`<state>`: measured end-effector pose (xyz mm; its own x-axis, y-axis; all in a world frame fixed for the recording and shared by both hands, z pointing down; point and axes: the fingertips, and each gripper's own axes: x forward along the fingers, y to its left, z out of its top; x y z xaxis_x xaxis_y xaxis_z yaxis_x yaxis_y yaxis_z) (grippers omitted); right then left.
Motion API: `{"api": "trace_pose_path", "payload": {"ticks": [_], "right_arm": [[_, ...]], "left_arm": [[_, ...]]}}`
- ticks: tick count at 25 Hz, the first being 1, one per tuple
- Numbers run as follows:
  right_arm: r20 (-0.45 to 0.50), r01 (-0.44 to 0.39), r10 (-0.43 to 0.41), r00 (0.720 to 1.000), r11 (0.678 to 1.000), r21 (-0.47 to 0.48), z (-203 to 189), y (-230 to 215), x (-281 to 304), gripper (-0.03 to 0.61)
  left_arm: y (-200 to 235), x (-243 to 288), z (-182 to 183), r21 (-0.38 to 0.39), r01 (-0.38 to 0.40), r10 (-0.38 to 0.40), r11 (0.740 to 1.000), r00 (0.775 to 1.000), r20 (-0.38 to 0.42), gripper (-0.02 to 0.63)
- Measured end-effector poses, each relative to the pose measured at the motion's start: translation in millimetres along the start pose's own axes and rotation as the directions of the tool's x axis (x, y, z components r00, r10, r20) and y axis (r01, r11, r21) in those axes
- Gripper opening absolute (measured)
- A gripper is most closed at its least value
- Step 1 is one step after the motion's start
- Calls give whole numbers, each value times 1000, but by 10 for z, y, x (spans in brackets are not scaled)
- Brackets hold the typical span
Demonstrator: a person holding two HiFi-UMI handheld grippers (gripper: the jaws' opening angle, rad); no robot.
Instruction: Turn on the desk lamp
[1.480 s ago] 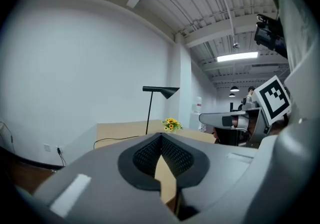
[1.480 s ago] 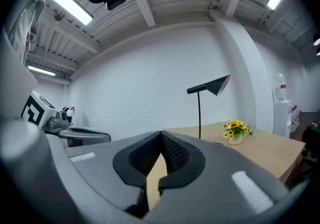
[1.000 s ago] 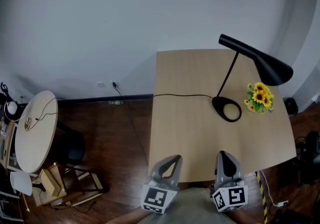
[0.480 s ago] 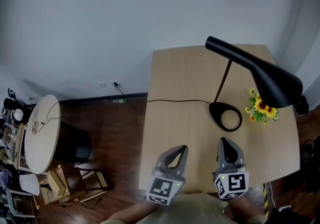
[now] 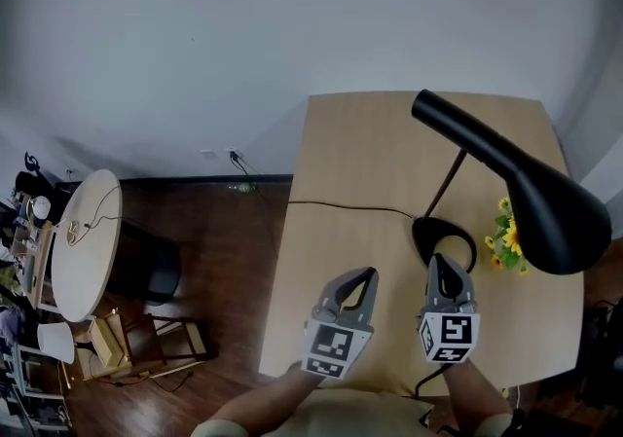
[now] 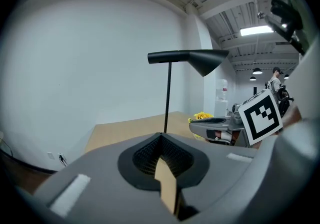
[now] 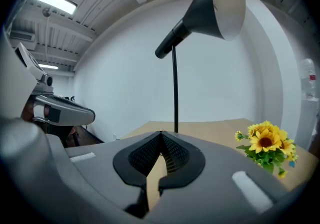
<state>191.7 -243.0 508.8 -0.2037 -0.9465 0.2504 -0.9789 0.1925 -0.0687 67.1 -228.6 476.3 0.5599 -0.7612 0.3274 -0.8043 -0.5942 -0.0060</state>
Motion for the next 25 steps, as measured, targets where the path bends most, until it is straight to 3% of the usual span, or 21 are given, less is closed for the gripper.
{"api": "trace_pose_path", "payload": {"ticks": [12,25], "right_arm": [[-156,34,-39,987,999,-34,-611,-376,787,0],[-297,31,-41,954,999,-37,-1032,-520,1153,0]], "left_arm": [[220,523,-259,-27,-55,53,998,994,-96,0],[326,833,-504,-67,-80,67,995,982,-176,0]]}}
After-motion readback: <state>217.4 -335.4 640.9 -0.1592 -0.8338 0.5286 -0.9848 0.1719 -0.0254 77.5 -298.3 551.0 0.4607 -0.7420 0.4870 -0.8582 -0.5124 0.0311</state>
